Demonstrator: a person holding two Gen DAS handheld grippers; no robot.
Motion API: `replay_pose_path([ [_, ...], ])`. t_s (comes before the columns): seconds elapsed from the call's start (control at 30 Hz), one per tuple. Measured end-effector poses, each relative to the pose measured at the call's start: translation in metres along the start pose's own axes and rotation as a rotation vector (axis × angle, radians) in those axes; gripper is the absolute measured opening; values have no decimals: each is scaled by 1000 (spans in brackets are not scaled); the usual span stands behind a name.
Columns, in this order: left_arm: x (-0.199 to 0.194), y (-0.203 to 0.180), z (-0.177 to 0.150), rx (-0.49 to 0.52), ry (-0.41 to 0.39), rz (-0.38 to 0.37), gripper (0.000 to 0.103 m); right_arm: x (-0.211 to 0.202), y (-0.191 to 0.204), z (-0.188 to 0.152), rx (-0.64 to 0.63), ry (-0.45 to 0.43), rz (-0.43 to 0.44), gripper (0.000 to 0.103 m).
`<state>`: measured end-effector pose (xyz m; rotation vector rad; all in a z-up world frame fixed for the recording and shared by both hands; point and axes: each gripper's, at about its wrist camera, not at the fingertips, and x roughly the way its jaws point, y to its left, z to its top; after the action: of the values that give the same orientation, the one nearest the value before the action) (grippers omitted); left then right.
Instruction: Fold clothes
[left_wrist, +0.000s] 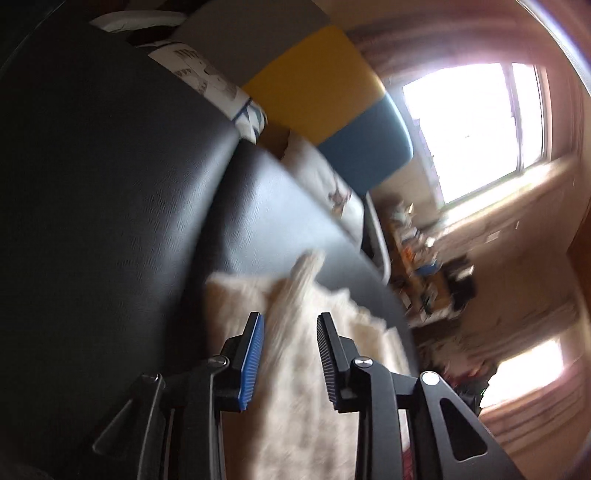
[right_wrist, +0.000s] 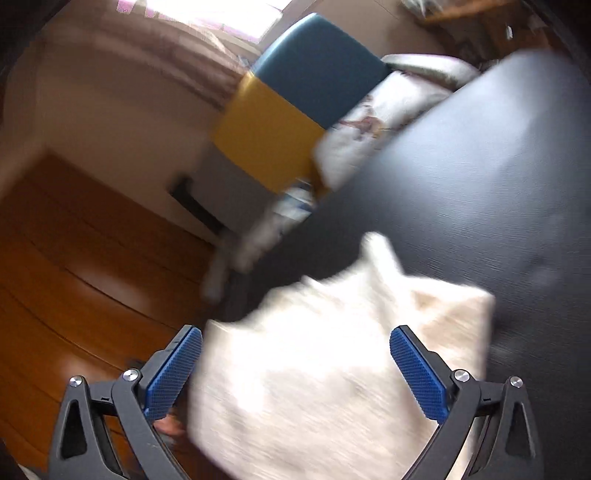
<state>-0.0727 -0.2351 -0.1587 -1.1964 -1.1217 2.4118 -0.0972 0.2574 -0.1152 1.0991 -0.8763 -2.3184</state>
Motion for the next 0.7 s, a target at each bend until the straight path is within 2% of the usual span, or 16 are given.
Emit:
replay_pose_path([
  [0.07,4,-2,-9,57,28,42,31,1,1,-13,-71,29,-137,103],
  [0.13,5,-9,-16,110,44,67,31,1,2,-18,-152,25,-220,103],
  [0.23,13,-22,-20,174,61,88,32,11,-1,-17,-262,34,-281,99],
  [0.3,20,-26,-22,200,65,121,31,20,-1,-17,-331,56,-326,86],
  [0.33,22,-27,-23,217,68,134,31,25,0,-17,-368,69,-353,71],
  [0.37,20,-29,-24,226,64,140,22,30,0,-18,-402,87,-389,49],
  [0.4,17,-31,-25,234,59,145,11,35,2,-21,-444,118,-436,37],
  [0.43,14,-34,-26,242,54,150,8,40,3,-23,-484,148,-481,27],
  [0.5,-3,-30,-29,230,25,154,7,44,8,-25,-543,166,-523,23],
  [0.53,-12,-28,-30,223,10,156,6,39,13,-25,-563,166,-544,14],
  [0.57,-13,-21,-31,212,17,176,5,34,17,-24,-580,165,-565,10],
  [0.6,-14,-14,-32,200,29,200,5,27,16,-23,-568,159,-584,10],
  [0.67,-11,-6,-35,179,36,199,6,22,4,-23,-525,175,-632,10],
  [0.7,-9,-3,-37,169,38,197,11,22,-9,-27,-507,202,-658,10],
])
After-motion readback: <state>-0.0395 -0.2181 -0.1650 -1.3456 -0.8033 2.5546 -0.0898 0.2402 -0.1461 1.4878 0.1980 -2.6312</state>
